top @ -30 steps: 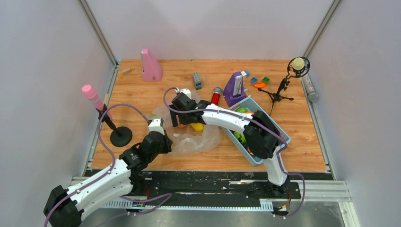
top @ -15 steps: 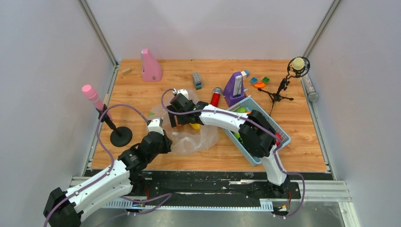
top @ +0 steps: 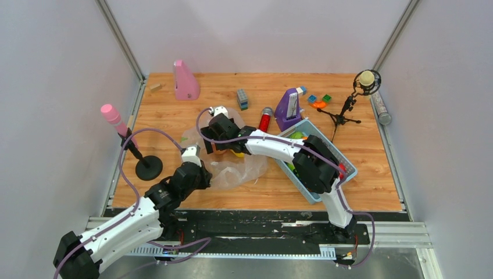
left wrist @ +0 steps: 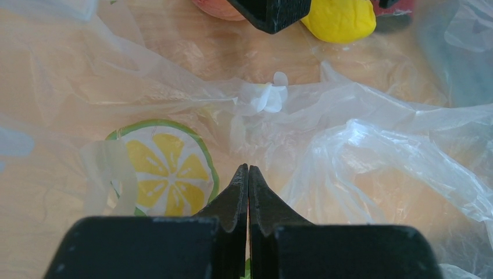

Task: Untie the knot of the plastic bag and take out the fruit

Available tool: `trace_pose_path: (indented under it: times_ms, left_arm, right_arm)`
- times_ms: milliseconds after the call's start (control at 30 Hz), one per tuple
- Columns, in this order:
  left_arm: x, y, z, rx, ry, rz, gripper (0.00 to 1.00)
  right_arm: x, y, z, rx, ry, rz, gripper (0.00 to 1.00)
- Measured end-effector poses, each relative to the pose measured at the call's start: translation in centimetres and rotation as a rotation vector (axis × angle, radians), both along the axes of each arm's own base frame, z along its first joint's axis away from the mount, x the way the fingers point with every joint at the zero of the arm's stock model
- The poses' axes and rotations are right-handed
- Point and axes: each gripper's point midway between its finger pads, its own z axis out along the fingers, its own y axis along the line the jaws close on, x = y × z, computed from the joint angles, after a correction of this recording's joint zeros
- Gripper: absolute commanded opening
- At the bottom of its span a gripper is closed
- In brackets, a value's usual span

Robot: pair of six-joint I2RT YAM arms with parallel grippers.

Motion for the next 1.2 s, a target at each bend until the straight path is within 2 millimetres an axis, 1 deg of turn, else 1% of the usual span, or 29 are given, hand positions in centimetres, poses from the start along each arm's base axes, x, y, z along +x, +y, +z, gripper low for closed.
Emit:
trace_pose_path:
  times_ms: [167,400,533,700,800,1033,1200]
  left_arm:
    - [-0.3,0.2,-0.1,0.006,0.009,0.001,0.0]
    - [-0.5,0.4,-0.2,0.009,0.013,0.001,0.0]
    - [-0.5,0.5,-0.3,0.012,0.016,0.001,0.0]
    - [-0.6,0.5,-0.3,0.014,0.017,0.001,0.0]
    - [-0.6,0.5,-0.3,0.014,0.017,0.001,0.0]
    - [-0.7,0.6,-0.3,0.015,0.017,0.002,0.0]
    - [-0.7,0.7,-0.4,0.02,0.022,0.003,0.0]
  right_arm:
    - [0.5,0.6,-0.2,-0.001,-0.025,0.024,0.87]
    - [0.4,1.0,-2.5,-0.029,-0.016,0.071,0.82]
    - [0.2,1.3,-2.9,-0.032,-0.016,0.101,0.76]
    - [0.3,1.5,-3.8,-0.04,-0.017,0.11,0.64]
    - [0.4,1.6,-3.7,-0.037,-0.023,0.108,0.59]
    - [0.6,1.3,-3.7,-0.039,-0.033,0.097,0.57]
    - [-0.6,-0.3,-3.3,-0.052,-0.01,0.085,0.56]
